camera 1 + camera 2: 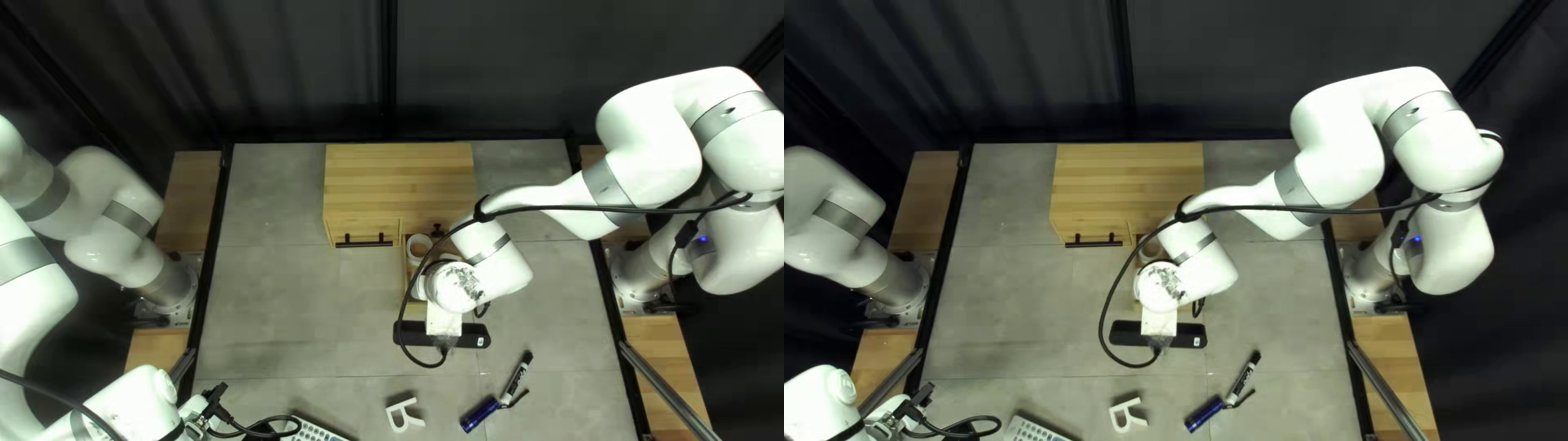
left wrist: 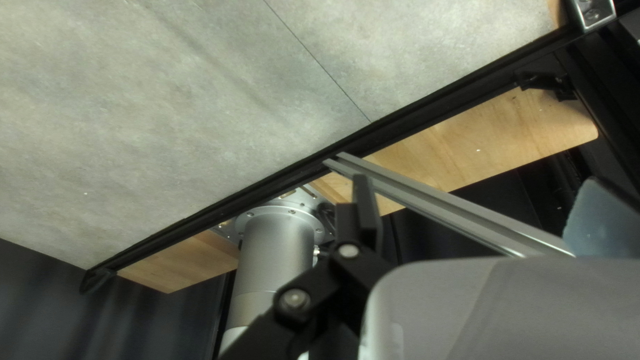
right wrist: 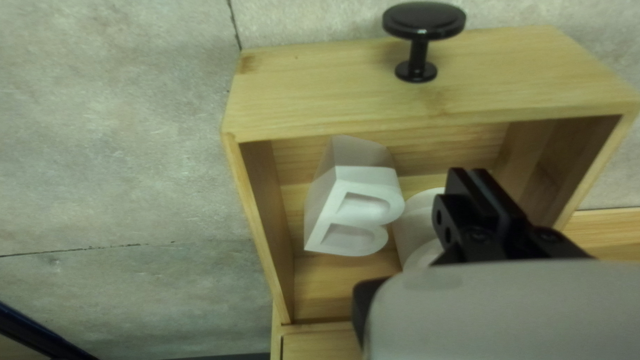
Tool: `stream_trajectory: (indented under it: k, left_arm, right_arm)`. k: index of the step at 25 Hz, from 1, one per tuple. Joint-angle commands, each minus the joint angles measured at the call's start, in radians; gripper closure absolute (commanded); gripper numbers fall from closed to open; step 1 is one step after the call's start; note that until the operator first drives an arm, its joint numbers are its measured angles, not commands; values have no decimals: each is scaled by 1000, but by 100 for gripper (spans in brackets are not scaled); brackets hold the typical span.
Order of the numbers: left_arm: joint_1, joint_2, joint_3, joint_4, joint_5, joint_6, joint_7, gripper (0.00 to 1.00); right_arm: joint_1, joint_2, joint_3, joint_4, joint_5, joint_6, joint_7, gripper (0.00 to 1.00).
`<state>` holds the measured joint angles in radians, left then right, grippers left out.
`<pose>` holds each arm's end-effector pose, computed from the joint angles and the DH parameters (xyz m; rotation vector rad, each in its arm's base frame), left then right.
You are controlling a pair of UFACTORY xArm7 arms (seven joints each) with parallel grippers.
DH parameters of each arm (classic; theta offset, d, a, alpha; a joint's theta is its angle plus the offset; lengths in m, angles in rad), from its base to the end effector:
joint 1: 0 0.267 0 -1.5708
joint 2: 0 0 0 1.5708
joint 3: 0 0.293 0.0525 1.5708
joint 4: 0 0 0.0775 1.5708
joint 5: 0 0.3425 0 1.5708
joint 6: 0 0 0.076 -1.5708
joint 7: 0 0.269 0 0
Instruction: Open drawers and place objects into drawer and close
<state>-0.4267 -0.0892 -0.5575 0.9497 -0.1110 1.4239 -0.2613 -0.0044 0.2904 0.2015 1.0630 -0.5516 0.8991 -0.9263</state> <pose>0.1631 -0.2875 0.1744 -2.7484 0.9617 0.5264 0.4940 0.0181 0.0801 2.0823 1.9223 -0.3240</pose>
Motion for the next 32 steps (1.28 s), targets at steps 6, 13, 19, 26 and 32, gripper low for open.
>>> stream_trajectory:
  k: [6,13,19,26,32]
  left_arm:
    - [0,0,0,0,0,0,0,0]
    - [0,0,0,0,0,0,0,0]
    - [0,0,0,0,0,0,0,0]
    - [0,0,0,0,0,0,0,0]
    - [0,0,0,0,0,0,0,0]
  right_arm:
    - [-4,-45,2,-48,32,39,10,100]
    - [-9,-21,-7,-32,69,74,56,100]
    - [-1,4,-11,6,72,121,83,100]
    - [9,-45,-2,-30,73,156,90,100]
    - [26,-57,12,-28,71,189,87,100]
